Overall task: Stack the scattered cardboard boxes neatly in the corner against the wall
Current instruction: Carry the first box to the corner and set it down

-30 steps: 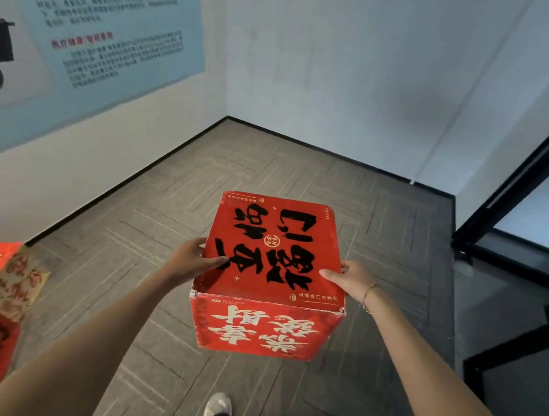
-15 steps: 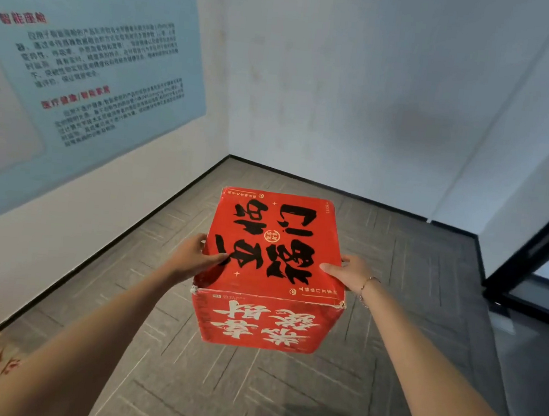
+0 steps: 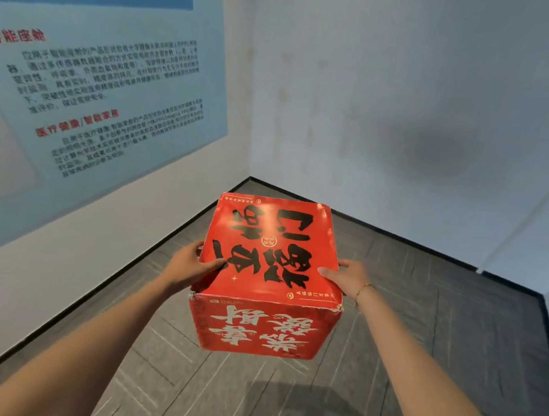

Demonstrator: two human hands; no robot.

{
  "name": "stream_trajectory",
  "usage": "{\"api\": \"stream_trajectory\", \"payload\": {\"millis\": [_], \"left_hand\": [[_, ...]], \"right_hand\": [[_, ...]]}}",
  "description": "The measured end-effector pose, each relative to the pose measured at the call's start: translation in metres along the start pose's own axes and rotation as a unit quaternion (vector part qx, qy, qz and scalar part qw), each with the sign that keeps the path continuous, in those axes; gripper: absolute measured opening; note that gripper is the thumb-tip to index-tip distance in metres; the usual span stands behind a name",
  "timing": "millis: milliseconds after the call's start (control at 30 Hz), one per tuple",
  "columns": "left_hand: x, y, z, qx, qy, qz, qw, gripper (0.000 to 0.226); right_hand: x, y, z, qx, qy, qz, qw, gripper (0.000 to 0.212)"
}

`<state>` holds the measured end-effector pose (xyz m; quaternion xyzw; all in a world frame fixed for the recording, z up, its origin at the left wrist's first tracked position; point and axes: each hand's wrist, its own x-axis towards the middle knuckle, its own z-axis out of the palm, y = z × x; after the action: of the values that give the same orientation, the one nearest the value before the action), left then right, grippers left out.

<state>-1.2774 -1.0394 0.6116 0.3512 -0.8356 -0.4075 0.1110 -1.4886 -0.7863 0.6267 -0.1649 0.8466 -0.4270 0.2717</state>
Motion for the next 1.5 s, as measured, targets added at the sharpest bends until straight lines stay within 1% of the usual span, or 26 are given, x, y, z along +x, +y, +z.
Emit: {"api": "stream_trajectory", "payload": {"millis": [67, 100, 167, 267, 300, 367, 433, 467, 533, 567, 600, 667, 767, 833, 967, 1167, 1333, 1433, 1500], "left_hand": [[0.033, 0.007, -0.007, -0.003, 0.013, -0.005, 1.0, 0.063], [0.048, 0.009, -0.01, -0.004, 0.016, -0.01, 1.0, 0.062], [0.082, 0.008, -0.016, -0.006, 0.019, -0.017, 1.0, 0.066], [0.135, 0.001, -0.027, -0.024, 0.027, -0.026, 0.999, 0.08], [0.153, -0.002, -0.03, -0.03, 0.03, -0.028, 0.999, 0.082], [0.188, -0.005, -0.036, -0.035, 0.034, -0.03, 0.998, 0.074], [0.225, -0.004, -0.043, -0.043, 0.032, -0.031, 0.998, 0.067], [0.245, -0.004, -0.048, -0.048, 0.033, -0.026, 0.998, 0.069], [0.288, -0.005, -0.058, -0.043, 0.034, -0.009, 0.998, 0.07], [0.309, -0.006, -0.063, -0.035, 0.035, 0.001, 0.999, 0.065], [0.332, -0.007, -0.069, -0.025, 0.036, 0.008, 0.999, 0.059], [0.373, -0.008, -0.083, -0.014, 0.035, 0.019, 0.999, 0.054], [0.427, -0.003, -0.105, 0.007, 0.026, 0.033, 0.999, 0.057], [0.459, 0.001, -0.117, 0.016, 0.022, 0.039, 0.999, 0.058], [0.517, 0.001, -0.131, 0.005, 0.019, 0.039, 0.999, 0.06], [0.599, -0.002, -0.132, -0.035, 0.004, 0.034, 0.999, 0.061], [0.684, 0.006, -0.124, -0.066, -0.008, 0.02, 0.998, 0.045], [0.745, 0.014, -0.121, -0.06, -0.009, 0.02, 0.998, 0.04], [0.784, 0.018, -0.121, -0.063, -0.008, 0.009, 0.998, 0.04]], "right_hand": [[0.03, -0.021, 0.002, 0.007, 0.002, -0.002, 1.0, 0.021], [0.044, -0.029, 0.003, 0.006, 0.002, -0.001, 1.0, 0.021], [0.073, -0.048, 0.006, 0.003, -0.001, -0.008, 1.0, 0.021], [0.121, -0.071, 0.013, -0.002, 0.0, -0.012, 1.0, 0.021], [0.137, -0.078, 0.017, -0.005, 0.0, -0.009, 1.0, 0.028], [0.17, -0.091, 0.026, -0.012, 0.003, -0.004, 1.0, 0.042], [0.206, -0.106, 0.036, -0.006, 0.009, 0.0, 1.0, 0.047], [0.223, -0.113, 0.042, 0.003, 0.012, 0.003, 1.0, 0.044], [0.258, -0.129, 0.053, 0.013, 0.019, 0.004, 1.0, 0.027], [0.275, -0.136, 0.059, 0.016, 0.023, 0.002, 1.0, 0.022], [0.29, -0.145, 0.064, 0.018, 0.028, 0.003, 0.999, 0.02], [0.318, -0.166, 0.07, 0.027, 0.032, 0.005, 0.999, 0.022], [0.356, -0.199, 0.077, 0.032, 0.036, 0.003, 0.999, 0.035], [0.378, -0.219, 0.08, 0.028, 0.044, -0.002, 0.999, 0.038], [0.424, -0.247, 0.086, 0.03, 0.06, 0.001, 0.998, 0.037], [0.5, -0.274, 0.091, 0.019, 0.068, 0.003, 0.998, 0.033], [0.585, -0.289, 0.091, 0.014, 0.062, 0.016, 0.998, 0.04], [0.648, -0.301, 0.088, 0.018, 0.054, 0.015, 0.998, 0.034], [0.688, -0.314, 0.085, 0.022, 0.051, 0.016, 0.998, 0.03]]}}
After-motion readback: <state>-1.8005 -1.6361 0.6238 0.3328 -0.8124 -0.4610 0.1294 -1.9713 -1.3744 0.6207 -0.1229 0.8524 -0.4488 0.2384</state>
